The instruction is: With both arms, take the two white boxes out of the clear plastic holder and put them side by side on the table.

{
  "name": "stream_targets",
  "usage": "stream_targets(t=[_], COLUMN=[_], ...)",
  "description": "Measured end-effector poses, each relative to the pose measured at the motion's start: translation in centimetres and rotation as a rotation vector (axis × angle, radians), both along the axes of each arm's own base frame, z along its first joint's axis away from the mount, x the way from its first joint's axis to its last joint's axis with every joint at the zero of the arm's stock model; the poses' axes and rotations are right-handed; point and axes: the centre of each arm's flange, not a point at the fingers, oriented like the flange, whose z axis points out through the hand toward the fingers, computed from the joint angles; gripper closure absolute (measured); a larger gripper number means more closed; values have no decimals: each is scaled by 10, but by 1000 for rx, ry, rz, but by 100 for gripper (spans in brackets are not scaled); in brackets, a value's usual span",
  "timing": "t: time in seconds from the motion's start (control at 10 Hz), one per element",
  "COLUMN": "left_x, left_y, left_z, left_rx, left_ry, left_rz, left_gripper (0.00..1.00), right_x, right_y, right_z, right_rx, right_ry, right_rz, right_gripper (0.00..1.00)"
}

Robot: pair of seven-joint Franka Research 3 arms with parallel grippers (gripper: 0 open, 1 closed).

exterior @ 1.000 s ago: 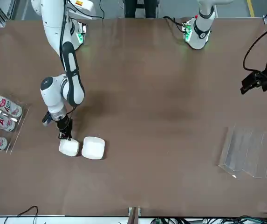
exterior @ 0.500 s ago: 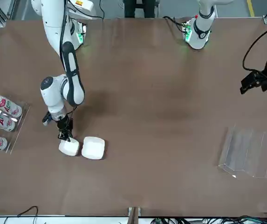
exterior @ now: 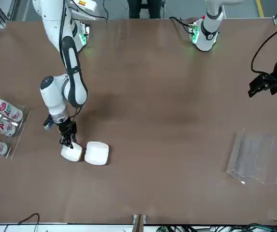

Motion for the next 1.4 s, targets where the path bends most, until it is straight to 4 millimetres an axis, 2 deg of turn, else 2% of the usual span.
stream_targets(t=[0.2,0.4,0.6,0.8,0.9,1.0,1.2,1.3,1.4], left_x=[0,0,0,0,0,0,0,0,0], left_y=[0,-1,-2,-1,-1,-1,-1,-1,-1], left_z=[0,0,0,0,0,0,0,0,0], left_rx=[0,0,0,0,0,0,0,0,0], left_ry=[0,0,0,0,0,0,0,0,0], left_rz=[-1,-1,-3,-2,-2,-2,-1,-2,-1], left_gripper=[0,0,0,0,0,0,0,0,0], right_x=[3,11,28,48,55,58,53,53,54], right_y=[-7,-32,-49,-69,-70,-66,-57,-58,-62], right_z=[16,45,91,149,171,182,193,201,210], right_rx=[48,83,123,90,-1,-88,-184,-214,-240], right_ry=[33,103,160,197,195,197,213,195,187], right_rz=[78,188,302,444,555,711,1135,1291,1357], right_gripper=[52,44,16,2,0,0,0,0,0])
